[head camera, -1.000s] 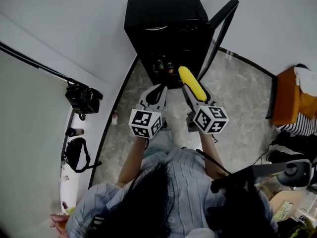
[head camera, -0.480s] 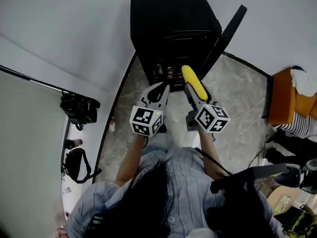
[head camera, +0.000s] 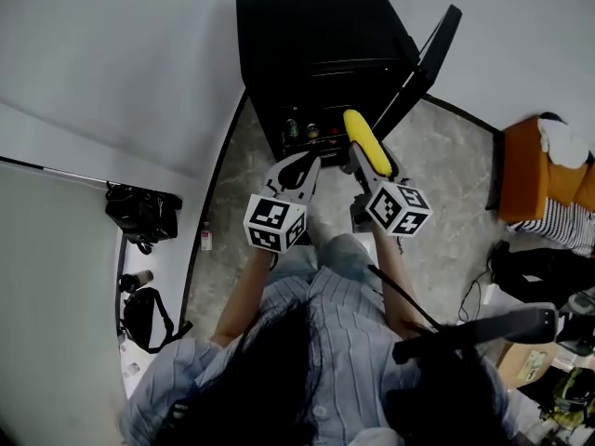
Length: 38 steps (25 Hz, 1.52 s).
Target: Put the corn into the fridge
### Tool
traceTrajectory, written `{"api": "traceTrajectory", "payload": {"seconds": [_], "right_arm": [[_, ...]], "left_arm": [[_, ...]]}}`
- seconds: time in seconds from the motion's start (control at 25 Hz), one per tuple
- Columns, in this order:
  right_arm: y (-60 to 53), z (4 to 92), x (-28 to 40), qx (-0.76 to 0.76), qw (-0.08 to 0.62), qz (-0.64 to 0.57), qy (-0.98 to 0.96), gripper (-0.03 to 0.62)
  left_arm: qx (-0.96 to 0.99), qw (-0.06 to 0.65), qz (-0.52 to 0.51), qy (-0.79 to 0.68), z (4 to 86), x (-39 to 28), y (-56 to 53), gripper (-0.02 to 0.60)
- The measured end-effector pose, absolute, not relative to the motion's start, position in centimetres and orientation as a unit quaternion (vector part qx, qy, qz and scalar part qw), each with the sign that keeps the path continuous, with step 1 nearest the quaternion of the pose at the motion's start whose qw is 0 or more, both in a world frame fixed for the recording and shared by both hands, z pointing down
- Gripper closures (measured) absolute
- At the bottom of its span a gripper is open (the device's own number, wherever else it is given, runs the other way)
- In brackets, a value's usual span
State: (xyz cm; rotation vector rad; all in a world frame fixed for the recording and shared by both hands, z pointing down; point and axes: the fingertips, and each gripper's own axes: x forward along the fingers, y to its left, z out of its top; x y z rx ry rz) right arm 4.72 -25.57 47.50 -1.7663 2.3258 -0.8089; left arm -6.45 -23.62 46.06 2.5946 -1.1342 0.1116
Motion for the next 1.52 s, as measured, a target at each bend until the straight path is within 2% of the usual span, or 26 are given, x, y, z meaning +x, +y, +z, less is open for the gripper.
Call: {"api": "traceTrajectory", "payload": {"seconds": [0.96,1.52], "right_arm": [[-38.5,53.1,6.4,-0.569,-0.014,-0.248,0.784,0.329],[-46.3,55.0,5.4,-0.597,-0.076,-0.189,0.776,0.329]], "left_arm": [[0.881,0.154,0.047,-0.445,45.6,-4.3,-30.3,0.548],[0.866,0.156,0.059,-0.472,46.4,-6.3,-31.8,0.548]]}}
